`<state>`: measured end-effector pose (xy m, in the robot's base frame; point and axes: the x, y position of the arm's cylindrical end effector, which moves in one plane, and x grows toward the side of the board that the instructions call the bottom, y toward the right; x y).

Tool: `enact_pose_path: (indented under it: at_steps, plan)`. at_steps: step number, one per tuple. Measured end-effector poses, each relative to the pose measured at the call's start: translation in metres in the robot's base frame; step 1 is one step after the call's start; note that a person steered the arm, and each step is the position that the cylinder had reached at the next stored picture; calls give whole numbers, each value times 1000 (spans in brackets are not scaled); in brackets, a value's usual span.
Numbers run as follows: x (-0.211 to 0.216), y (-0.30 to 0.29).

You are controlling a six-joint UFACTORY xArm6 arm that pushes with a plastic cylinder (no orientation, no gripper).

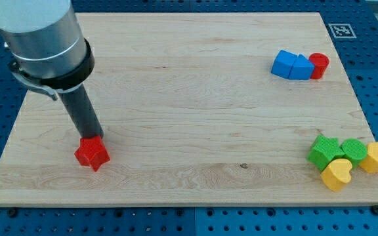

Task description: Slide the red star to the bottom left

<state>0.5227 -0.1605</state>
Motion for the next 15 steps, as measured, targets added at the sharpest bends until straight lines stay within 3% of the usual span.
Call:
enact_pose_path:
  at_steps: [3, 4, 6, 8, 10, 12, 15]
  plan:
    - [18, 65]
    - [47, 64]
    - [28, 58]
    - [58, 42]
    - [63, 40]
    - [39, 62]
    - [30, 22]
